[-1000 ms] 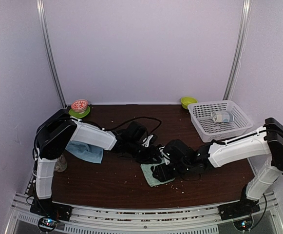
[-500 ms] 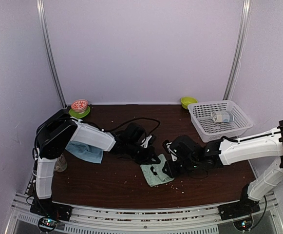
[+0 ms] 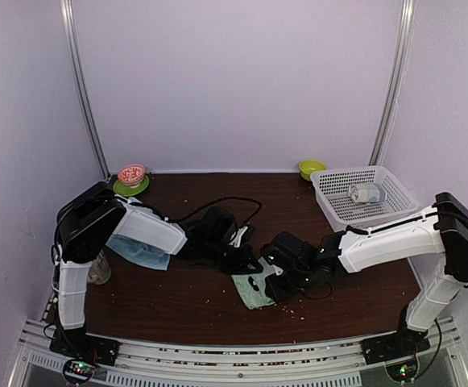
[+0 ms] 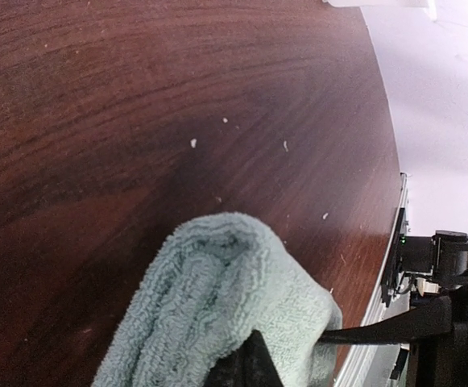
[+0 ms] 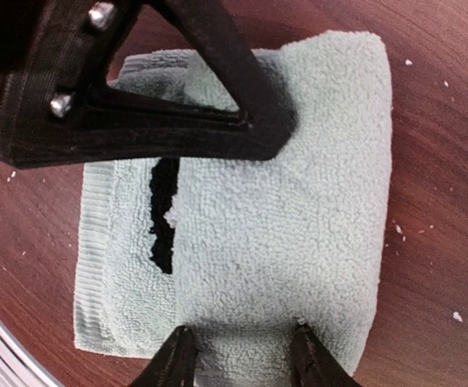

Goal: Roll the towels
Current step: Roll the towel at the center of the board.

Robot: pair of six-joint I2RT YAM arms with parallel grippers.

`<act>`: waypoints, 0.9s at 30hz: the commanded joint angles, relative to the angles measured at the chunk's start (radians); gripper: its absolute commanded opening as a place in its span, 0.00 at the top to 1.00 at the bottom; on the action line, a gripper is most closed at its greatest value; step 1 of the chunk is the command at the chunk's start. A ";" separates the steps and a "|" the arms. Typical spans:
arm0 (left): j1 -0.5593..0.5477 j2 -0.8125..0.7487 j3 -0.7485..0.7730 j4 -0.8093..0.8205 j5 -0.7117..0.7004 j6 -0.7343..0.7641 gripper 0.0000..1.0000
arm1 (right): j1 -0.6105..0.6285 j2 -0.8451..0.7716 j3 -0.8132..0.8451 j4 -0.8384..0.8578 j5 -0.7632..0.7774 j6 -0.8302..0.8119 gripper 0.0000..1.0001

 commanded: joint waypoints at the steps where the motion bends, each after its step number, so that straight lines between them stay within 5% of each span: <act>1: 0.008 0.011 -0.065 -0.102 -0.037 0.013 1.00 | 0.003 -0.018 -0.002 -0.107 -0.013 -0.025 0.50; 5: 0.007 -0.002 -0.077 -0.115 -0.054 0.027 1.00 | -0.040 -0.164 -0.037 -0.029 -0.075 -0.002 0.38; 11: 0.007 -0.004 -0.082 -0.122 -0.060 0.035 1.00 | -0.185 -0.254 -0.165 0.175 -0.193 0.076 0.38; 18: 0.007 -0.007 -0.083 -0.129 -0.061 0.045 1.00 | -0.299 -0.168 -0.248 0.407 -0.388 0.070 0.41; 27: 0.007 -0.017 -0.089 -0.149 -0.061 0.067 1.00 | -0.318 -0.060 -0.198 0.321 -0.337 0.003 0.44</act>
